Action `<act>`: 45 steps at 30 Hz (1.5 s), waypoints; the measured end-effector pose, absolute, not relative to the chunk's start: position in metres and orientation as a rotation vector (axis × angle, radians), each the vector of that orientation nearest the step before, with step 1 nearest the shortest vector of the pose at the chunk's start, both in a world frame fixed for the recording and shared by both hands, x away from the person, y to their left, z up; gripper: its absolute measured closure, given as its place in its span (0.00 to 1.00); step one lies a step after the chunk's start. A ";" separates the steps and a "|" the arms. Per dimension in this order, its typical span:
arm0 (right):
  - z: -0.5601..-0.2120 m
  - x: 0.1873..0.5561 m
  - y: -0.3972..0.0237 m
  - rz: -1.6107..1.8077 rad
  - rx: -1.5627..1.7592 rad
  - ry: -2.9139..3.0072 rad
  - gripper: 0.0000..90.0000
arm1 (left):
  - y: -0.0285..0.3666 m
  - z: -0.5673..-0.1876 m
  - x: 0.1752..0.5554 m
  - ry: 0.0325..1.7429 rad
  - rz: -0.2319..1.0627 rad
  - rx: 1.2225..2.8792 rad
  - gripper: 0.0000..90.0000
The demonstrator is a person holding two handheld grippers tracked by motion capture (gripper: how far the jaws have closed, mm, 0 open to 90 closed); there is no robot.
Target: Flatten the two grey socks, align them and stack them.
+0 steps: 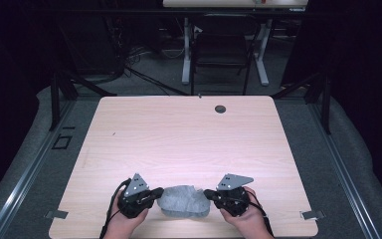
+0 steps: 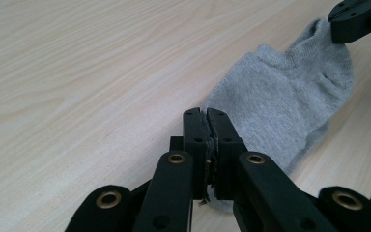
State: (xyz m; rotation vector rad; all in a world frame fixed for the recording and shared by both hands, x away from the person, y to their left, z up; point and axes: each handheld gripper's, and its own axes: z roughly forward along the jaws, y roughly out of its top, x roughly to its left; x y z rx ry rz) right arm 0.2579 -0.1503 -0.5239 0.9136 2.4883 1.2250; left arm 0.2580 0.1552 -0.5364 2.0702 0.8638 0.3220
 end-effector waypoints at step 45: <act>-0.545 0.261 -0.154 1.182 0.962 2.485 0.88 | 0.153 -0.553 0.259 0.869 0.325 2.069 0.85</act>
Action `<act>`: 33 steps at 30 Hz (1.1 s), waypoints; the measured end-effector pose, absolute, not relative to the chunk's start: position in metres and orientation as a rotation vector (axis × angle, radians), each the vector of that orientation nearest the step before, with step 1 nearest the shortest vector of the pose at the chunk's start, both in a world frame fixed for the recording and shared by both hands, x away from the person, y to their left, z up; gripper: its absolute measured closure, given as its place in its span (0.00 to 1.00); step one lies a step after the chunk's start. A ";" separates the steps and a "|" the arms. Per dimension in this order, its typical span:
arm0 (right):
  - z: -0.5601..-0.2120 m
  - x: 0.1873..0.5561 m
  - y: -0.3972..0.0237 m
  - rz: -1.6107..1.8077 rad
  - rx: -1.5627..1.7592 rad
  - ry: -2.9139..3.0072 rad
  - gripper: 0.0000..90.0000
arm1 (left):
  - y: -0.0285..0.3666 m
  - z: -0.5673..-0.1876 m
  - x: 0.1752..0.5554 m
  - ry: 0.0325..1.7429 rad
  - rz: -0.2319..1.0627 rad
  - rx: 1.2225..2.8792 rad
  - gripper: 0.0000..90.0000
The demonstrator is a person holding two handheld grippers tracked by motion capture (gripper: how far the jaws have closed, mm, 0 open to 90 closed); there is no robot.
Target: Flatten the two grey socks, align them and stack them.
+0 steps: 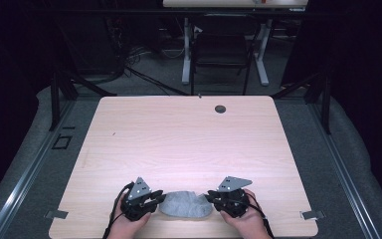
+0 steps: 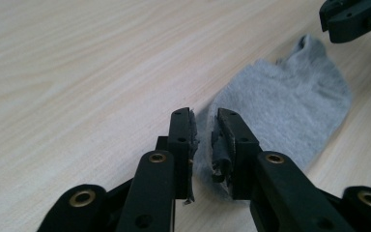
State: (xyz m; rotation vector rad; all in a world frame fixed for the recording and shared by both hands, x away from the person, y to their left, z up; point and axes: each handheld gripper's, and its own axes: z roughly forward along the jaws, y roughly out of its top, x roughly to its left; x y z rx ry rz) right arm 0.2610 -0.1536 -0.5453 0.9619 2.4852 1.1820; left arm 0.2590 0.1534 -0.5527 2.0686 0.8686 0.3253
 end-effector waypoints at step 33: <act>-0.569 0.257 -0.132 1.061 0.898 2.616 0.91 | 0.142 -0.573 0.257 0.840 0.268 2.180 0.96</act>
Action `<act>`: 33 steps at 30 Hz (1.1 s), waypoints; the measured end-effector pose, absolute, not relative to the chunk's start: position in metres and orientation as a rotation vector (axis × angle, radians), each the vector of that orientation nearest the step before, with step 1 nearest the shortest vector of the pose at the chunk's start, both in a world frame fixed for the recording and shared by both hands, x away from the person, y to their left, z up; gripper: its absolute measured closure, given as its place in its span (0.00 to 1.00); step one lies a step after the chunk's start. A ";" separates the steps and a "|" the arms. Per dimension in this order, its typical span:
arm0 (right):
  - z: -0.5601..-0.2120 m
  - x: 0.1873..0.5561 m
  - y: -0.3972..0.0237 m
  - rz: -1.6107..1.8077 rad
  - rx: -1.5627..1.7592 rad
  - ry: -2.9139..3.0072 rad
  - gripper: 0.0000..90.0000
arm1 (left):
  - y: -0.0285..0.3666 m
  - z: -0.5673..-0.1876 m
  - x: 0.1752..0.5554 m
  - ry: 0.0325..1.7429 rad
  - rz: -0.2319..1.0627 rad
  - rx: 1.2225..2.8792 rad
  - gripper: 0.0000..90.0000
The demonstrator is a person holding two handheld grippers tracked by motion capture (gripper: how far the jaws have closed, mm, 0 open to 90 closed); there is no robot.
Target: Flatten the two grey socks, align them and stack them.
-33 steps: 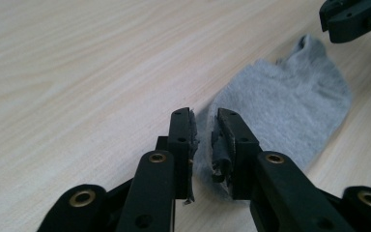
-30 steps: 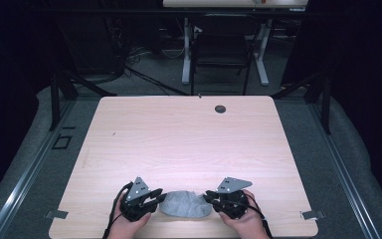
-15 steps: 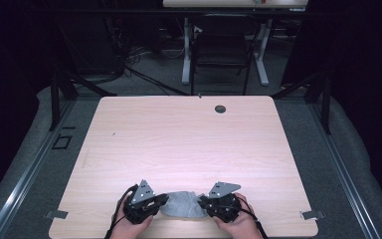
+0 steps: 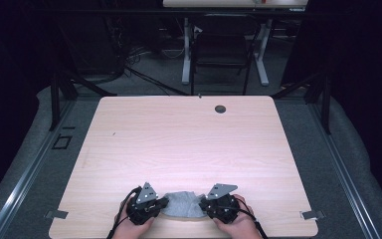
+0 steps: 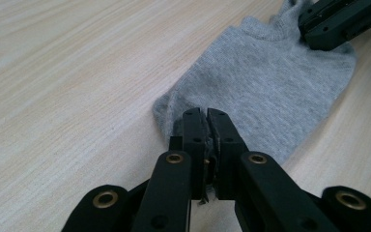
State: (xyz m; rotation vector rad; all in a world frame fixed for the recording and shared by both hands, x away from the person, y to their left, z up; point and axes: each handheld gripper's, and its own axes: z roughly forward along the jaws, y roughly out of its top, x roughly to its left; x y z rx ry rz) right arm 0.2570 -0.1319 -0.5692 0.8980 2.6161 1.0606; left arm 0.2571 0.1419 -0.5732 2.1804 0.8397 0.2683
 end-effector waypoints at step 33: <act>-0.573 0.278 -0.133 1.091 0.961 2.562 0.93 | 0.143 -0.577 0.274 0.893 0.267 2.111 0.93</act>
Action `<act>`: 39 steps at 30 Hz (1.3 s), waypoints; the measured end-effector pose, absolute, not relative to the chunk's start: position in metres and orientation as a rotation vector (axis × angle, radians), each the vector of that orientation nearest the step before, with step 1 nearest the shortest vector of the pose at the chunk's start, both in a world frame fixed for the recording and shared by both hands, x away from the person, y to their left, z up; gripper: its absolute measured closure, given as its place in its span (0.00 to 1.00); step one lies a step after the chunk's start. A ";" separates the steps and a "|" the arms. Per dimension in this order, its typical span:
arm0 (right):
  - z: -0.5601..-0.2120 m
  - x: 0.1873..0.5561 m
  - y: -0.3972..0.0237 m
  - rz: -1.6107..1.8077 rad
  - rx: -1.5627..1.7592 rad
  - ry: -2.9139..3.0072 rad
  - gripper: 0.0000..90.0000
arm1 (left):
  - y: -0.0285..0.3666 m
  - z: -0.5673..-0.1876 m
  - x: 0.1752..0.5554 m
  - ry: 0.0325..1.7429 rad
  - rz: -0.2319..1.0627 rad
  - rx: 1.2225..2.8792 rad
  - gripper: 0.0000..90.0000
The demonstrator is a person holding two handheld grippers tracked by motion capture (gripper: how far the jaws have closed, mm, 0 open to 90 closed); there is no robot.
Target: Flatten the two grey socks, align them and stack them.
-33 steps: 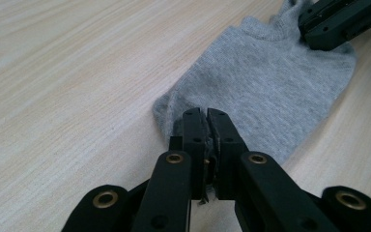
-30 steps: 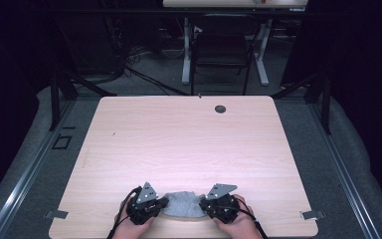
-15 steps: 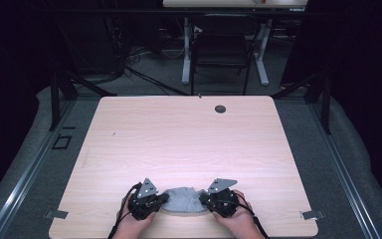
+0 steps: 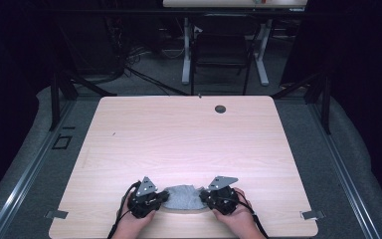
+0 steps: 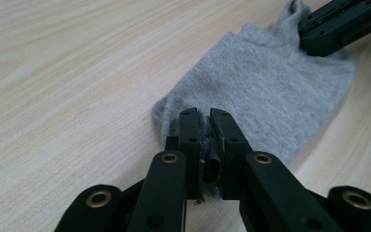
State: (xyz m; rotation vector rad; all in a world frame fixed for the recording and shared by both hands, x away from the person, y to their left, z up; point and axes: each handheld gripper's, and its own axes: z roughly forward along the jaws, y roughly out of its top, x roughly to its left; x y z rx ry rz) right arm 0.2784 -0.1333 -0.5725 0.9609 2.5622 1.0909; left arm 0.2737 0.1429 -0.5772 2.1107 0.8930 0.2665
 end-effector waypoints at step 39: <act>-0.556 0.278 -0.180 1.103 1.065 2.364 0.64 | 0.192 -0.564 0.281 1.037 0.402 2.012 0.57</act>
